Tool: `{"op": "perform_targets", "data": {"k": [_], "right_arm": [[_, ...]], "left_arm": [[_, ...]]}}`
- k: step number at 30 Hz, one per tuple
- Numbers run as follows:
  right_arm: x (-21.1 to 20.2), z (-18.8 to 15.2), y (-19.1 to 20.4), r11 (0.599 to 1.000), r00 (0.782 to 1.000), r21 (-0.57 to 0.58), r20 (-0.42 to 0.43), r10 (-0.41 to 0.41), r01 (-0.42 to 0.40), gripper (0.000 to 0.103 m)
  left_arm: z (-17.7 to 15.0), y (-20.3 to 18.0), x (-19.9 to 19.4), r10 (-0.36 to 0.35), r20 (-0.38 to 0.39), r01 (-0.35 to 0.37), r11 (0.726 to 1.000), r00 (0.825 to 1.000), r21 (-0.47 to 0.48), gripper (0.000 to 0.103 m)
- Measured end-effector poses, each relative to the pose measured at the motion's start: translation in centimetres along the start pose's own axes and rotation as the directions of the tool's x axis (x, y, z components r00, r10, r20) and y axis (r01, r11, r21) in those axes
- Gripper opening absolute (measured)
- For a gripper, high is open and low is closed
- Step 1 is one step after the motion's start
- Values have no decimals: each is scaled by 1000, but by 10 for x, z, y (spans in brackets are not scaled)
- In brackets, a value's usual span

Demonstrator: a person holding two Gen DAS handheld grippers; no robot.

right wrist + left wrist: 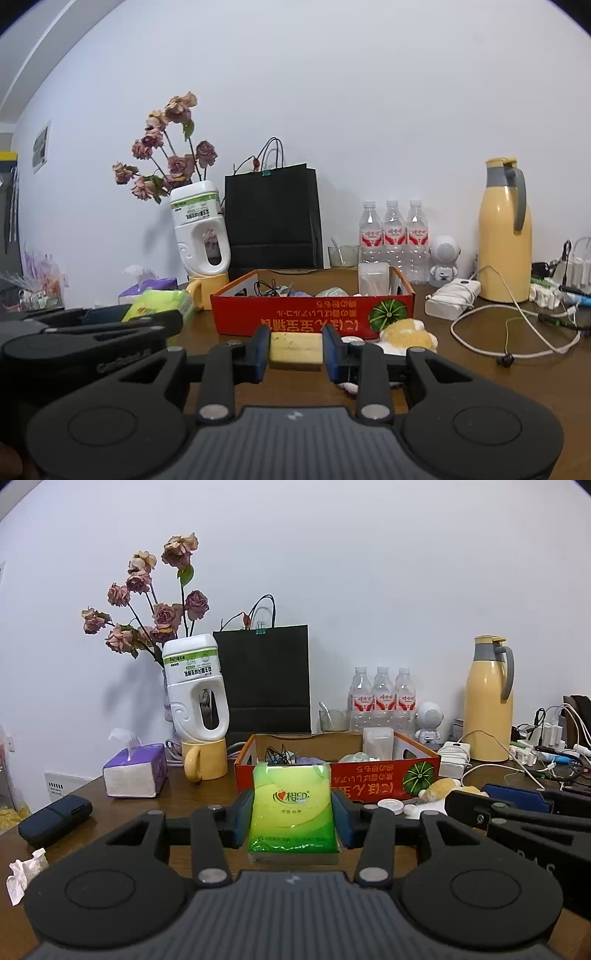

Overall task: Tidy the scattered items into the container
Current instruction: 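Carry the tissue pack and soap bar over the box and lower them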

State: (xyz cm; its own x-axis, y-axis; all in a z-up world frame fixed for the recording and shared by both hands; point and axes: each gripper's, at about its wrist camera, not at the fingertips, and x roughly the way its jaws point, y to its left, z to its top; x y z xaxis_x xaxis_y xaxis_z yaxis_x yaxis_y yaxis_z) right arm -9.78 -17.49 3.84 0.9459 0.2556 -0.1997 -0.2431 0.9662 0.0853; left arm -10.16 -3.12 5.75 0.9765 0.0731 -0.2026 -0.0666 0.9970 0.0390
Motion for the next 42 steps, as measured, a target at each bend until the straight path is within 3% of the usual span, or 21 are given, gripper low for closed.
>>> {"op": "perform_targets", "data": {"k": [5, 9, 12, 17, 19, 22, 26, 29, 31, 33, 35, 38, 40, 42], "right_arm": [[14, 7, -4, 1000, 1000, -5, -5, -3, 3, 29], [43, 27, -18, 1000, 1000, -14, -16, 9, -10, 29], [81, 56, -35, 999, 999, -10, -38, 30, -30, 29], [173, 114, -65, 993, 979, 63, -173, 112, -102, 29], [211, 129, -74, 986, 964, 110, -224, 146, -124, 29], [268, 142, -80, 978, 933, 168, -316, 174, -125, 29], [328, 148, -86, 977, 900, 194, -404, 166, -93, 29], [369, 146, -91, 983, 862, 175, -490, 132, -51, 29], [392, 142, -96, 986, 832, 163, -542, 116, -32, 29], [412, 135, -103, 985, 800, 174, -589, 118, -16, 29], [429, 125, -114, 978, 764, 207, -634, 119, 19, 29], [446, 112, -125, 973, 736, 224, -669, 105, 65, 29], [452, 106, -123, 978, 727, 193, -682, 77, 77, 29], [457, 100, -119, 983, 714, 165, -698, 61, 77, 31]], "left_arm": [[8, 2, 18, -16, -8, 16, 1000, 1000, -1, 46], [29, 6, 59, -46, -14, 46, 999, 999, -6, 46], [56, 15, 107, -46, -40, 44, 998, 998, -38, 46], [99, 35, 210, -72, -174, 57, 994, 982, -91, 46], [107, 47, 256, -101, -280, 63, 988, 955, -142, 46], [110, 56, 302, -110, -381, 41, 982, 918, -185, 46], [119, 50, 342, -103, -436, 27, 984, 894, -177, 46], [127, 31, 372, -155, -477, 96, 985, 865, -146, 46], [127, 17, 398, -148, -526, 98, 988, 837, -123, 46], [120, 7, 420, -123, -556, 83, 992, 822, -95, 46], [108, 1, 439, -101, -594, 56, 994, 798, -93, 46], [89, -7, 461, -131, -656, 60, 990, 744, -129, 46], [82, -12, 466, -138, -670, 81, 990, 729, -116, 51], [80, -16, 467, -103, -674, 77, 995, 732, -68, 56]]}}
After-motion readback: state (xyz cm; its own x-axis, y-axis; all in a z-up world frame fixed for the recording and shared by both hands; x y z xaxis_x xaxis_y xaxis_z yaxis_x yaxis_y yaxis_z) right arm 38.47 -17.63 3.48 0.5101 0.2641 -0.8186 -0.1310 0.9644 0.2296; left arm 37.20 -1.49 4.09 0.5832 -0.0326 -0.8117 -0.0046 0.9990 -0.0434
